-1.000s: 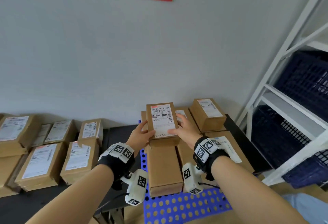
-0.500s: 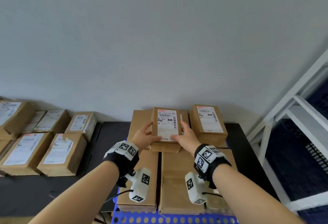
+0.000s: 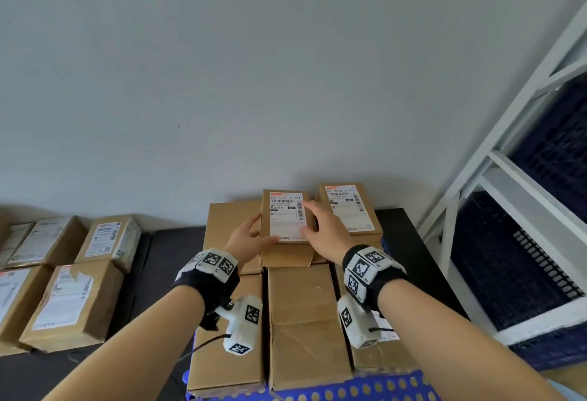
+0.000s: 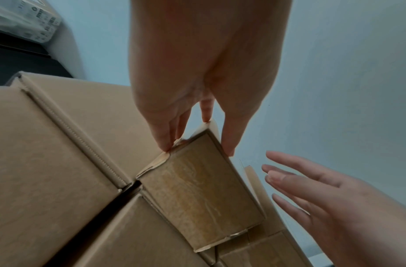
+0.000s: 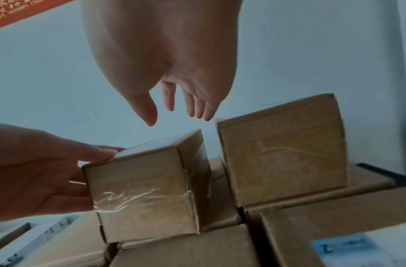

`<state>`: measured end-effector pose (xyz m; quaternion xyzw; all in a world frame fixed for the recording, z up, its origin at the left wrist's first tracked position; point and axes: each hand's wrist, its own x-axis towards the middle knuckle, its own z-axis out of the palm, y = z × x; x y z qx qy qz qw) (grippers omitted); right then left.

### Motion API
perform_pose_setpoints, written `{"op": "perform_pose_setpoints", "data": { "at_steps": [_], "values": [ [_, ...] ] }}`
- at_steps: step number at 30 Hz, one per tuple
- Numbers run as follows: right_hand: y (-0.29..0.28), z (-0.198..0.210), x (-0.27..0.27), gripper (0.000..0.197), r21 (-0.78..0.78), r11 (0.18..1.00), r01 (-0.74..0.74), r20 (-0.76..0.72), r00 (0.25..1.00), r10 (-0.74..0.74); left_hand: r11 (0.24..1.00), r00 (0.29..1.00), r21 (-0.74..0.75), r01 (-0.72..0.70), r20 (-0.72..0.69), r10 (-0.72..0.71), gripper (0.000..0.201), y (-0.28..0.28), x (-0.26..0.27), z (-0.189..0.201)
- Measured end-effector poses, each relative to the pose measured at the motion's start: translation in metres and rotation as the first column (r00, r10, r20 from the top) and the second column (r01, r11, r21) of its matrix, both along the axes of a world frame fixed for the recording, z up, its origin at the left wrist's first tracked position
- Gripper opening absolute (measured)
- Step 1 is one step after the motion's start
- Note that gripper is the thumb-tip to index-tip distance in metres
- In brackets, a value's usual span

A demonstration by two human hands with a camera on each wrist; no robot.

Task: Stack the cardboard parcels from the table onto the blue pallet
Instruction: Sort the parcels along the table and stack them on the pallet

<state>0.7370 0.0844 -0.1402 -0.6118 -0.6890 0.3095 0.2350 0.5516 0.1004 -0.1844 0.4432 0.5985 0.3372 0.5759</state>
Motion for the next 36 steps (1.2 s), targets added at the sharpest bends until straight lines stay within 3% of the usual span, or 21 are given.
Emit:
{"op": "perform_pose_setpoints", "data": {
  "at_steps": [4,7,12,19,26,36],
  "values": [
    [0.007,-0.005,0.02,0.055,0.061,0.998,0.025,0.141,0.989,-0.033,1.0,1.0,-0.009,0.017,-0.008,-0.017,0.084,0.008,0.009,-0.005],
    [0.012,-0.012,0.035,0.06,0.005,0.996,0.084,0.286,0.955,-0.082,1.0,1.0,-0.012,0.023,-0.013,-0.023,0.085,0.013,0.015,-0.008],
    [0.014,-0.017,0.043,0.062,-0.034,0.999,0.038,0.392,0.92,-0.022,0.999,0.999,-0.013,0.03,-0.013,-0.03,0.085,0.018,0.023,-0.011],
    [0.013,-0.017,0.046,0.062,-0.045,0.999,0.027,0.373,0.928,-0.008,0.999,0.999,-0.021,0.032,-0.039,-0.033,0.086,0.018,0.03,-0.008],
    [0.015,-0.008,0.026,0.057,-0.014,0.999,0.041,0.283,0.959,-0.036,0.997,0.971,0.07,0.037,-0.239,-0.02,0.071,0.007,0.031,0.017],
    [-0.002,0.022,-0.067,0.052,-0.019,0.991,-0.134,0.139,0.981,0.135,0.988,0.961,0.131,-0.078,-0.254,0.11,0.049,-0.032,-0.062,0.052]
  ]
}}
